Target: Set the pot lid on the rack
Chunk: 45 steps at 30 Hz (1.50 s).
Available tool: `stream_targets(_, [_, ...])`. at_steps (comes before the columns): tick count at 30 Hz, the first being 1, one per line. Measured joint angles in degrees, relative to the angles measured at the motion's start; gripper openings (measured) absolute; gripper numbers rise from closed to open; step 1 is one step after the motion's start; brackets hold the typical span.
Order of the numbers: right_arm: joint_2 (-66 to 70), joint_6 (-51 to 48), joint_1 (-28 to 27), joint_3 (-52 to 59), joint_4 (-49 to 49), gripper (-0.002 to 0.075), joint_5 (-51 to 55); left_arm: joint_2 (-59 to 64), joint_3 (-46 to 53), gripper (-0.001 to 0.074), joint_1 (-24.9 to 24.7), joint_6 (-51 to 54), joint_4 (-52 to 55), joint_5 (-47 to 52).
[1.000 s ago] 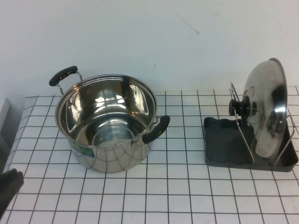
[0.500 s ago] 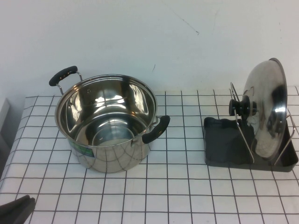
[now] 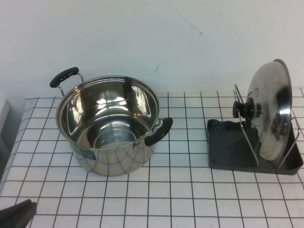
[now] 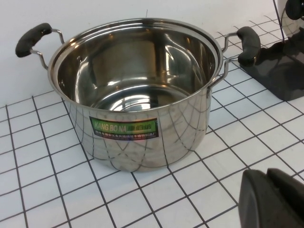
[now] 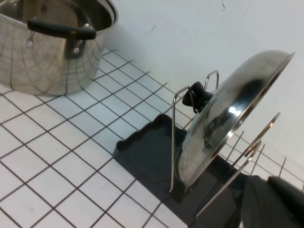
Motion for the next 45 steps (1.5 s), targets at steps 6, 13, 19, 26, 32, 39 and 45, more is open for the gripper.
stream_targets(6, [0.0, 0.0, 0.0, 0.0, 0.1, 0.0001, 0.0, -0.8, 0.3, -0.0002, 0.0, 0.0, 0.0, 0.0])
stream_targets(13, [0.0, 0.0, 0.0, 0.0, 0.1, 0.0001, 0.1, -8.2, 8.6, -0.0002, 7.7, -0.2, -1.3, -7.7])
stream_targets(19, [0.0, 0.0, 0.0, 0.0, 0.1, 0.0001, 1.1, -17.0, 17.4, -0.0002, 16.0, -0.4, -4.3, -13.2])
stream_targets(26, [0.0, 0.0, 0.0, 0.0, 0.2, 0.0, 1.5, -19.1, 20.0, -0.0002, 19.7, -3.7, -4.6, -9.6])
stream_targets(32, [0.0, 0.0, 0.0, 0.0, 0.3, 0.0, 1.9, -19.1, 20.0, -0.0002, 19.8, -4.7, -4.8, -3.7])
stream_targets(39, [0.0, 0.0, 0.0, 0.0, 1.0, 0.0, 2.1, -19.2, 19.9, -0.0002, 19.8, -6.4, -4.2, -3.2])
stream_targets(45, [0.0, 0.0, 0.0, 0.0, 1.0, 0.0, 2.1, -19.2, 19.9, -0.0002, 19.8, -6.5, -3.3, -3.1])
